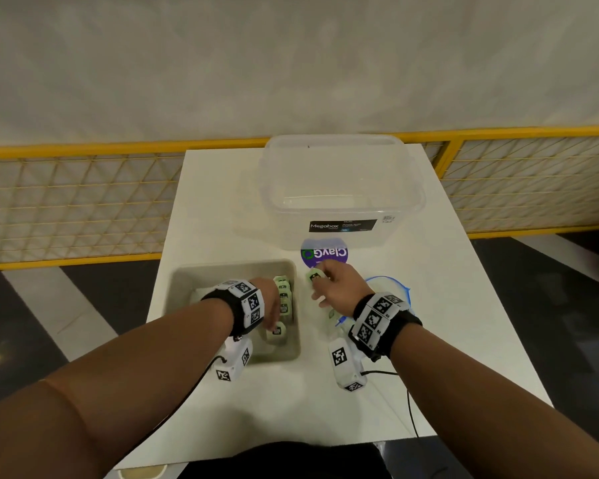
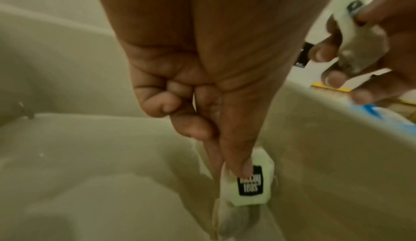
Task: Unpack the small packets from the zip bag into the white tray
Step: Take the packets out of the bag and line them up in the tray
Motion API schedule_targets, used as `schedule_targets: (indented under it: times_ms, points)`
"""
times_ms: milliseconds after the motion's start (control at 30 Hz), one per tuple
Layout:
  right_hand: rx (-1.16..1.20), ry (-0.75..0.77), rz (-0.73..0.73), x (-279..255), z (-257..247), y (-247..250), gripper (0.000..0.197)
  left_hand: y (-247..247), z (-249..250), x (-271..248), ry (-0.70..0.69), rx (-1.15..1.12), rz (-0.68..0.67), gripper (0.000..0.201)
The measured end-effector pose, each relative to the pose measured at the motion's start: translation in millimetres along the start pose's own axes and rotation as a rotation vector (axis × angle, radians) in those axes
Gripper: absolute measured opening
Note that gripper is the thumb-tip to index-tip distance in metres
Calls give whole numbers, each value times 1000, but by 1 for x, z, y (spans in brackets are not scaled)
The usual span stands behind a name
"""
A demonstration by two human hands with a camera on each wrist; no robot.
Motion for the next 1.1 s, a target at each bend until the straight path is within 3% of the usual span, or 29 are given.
schedule_targets:
  times_ms: [200, 433, 500, 600, 667, 767, 867, 1000, 1100]
  points:
    - [125, -15, 53, -4, 10, 5, 14, -16, -31, 75, 50, 14, 133, 33]
    - [214, -51, 40, -5, 17, -1, 15, 16, -11, 24, 50, -13, 206, 25]
    - [252, -57, 31, -5, 17, -3, 7, 31, -16, 7, 51, -121, 315, 25]
    - [293, -69, 20, -5, 14, -6, 15, 58, -20, -23, -28, -400, 523, 40]
    - [285, -56, 10, -6, 7, -9, 19, 68, -17, -41, -92, -597, 578, 39]
    - [241, -32, -19, -5, -2, -15, 13, 76, -5, -59, -147, -519, 592, 16]
    - [-13, 1, -41, -3, -5, -19, 7, 80, -4, -65, -129, -426, 624, 11]
    - [-172, 18, 10, 3, -1, -21, 13, 79, -8, -72, -109, -398, 632, 9]
    - [-219, 23, 27, 4, 5, -23, 32, 76, -22, -77, -45, -372, 659, 7]
Point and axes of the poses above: each hand's wrist, its own x-axis towards the middle knuckle, its own y-axis out of the back of the hand, z = x × y, the point moved 7 cm from there along x, towards the middle knuckle, and after that the axes turned 5 degrees about x, right-handed, at the moved point
